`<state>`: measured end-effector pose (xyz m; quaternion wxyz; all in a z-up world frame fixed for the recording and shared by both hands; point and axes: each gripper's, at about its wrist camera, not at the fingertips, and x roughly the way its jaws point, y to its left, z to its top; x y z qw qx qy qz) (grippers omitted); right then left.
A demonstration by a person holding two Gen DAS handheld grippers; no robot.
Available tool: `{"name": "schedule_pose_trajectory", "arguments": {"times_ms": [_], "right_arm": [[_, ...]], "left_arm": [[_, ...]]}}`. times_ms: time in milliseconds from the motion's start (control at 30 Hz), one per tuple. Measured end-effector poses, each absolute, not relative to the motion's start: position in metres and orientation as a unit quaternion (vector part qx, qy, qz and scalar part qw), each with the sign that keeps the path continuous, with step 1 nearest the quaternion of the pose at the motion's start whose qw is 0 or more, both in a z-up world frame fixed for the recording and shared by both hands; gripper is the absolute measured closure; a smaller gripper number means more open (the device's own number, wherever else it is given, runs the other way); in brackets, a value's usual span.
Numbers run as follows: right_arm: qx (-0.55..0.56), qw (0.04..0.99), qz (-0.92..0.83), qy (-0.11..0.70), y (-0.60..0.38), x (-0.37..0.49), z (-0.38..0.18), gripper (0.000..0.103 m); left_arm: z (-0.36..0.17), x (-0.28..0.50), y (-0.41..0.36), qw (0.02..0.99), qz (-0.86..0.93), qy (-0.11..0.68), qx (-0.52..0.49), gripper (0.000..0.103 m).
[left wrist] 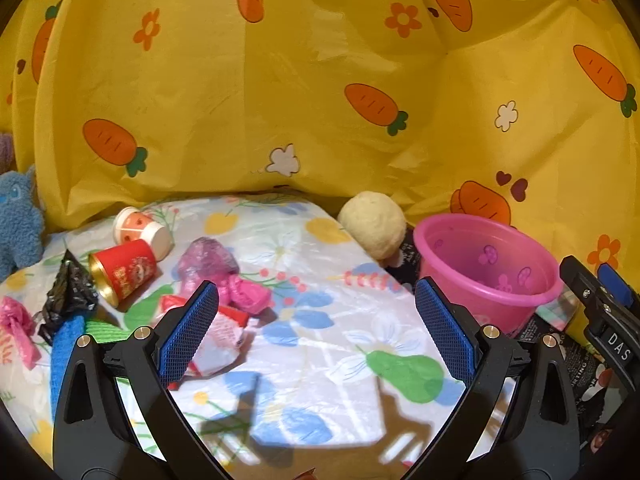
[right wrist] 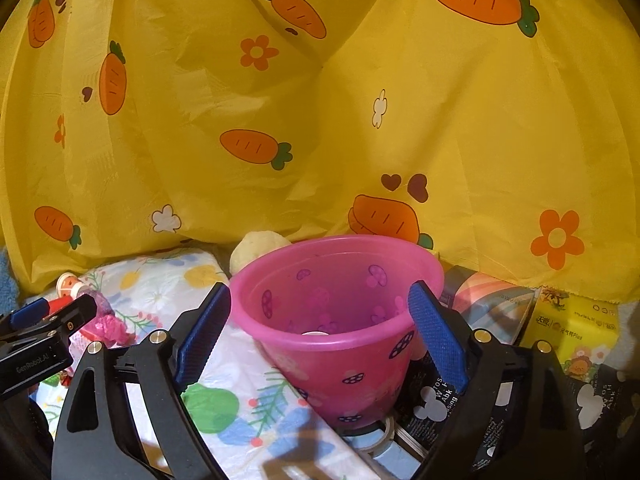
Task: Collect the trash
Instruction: 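Move both grippers back to the table toward the red-white wrapper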
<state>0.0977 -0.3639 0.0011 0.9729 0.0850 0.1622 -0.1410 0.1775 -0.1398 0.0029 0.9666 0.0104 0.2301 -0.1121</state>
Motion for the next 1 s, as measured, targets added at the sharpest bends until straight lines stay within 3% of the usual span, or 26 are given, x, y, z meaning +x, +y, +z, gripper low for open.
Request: {"name": "schedule_pose_trajectory", "arguments": {"times_ms": [633, 1000], "right_arm": [[0.057, 0.984, -0.032, 0.168, -0.259, 0.086, 0.007, 0.015], [0.032, 0.976, 0.053, 0.210, -0.183, 0.121, -0.009, 0.015]], "left_arm": [[-0.008, 0.126, -0.020, 0.974, 0.007, 0.227, -0.008, 0.006], [-0.018, 0.119, 0.040, 0.968, 0.076, 0.236, -0.028, 0.006]]}}
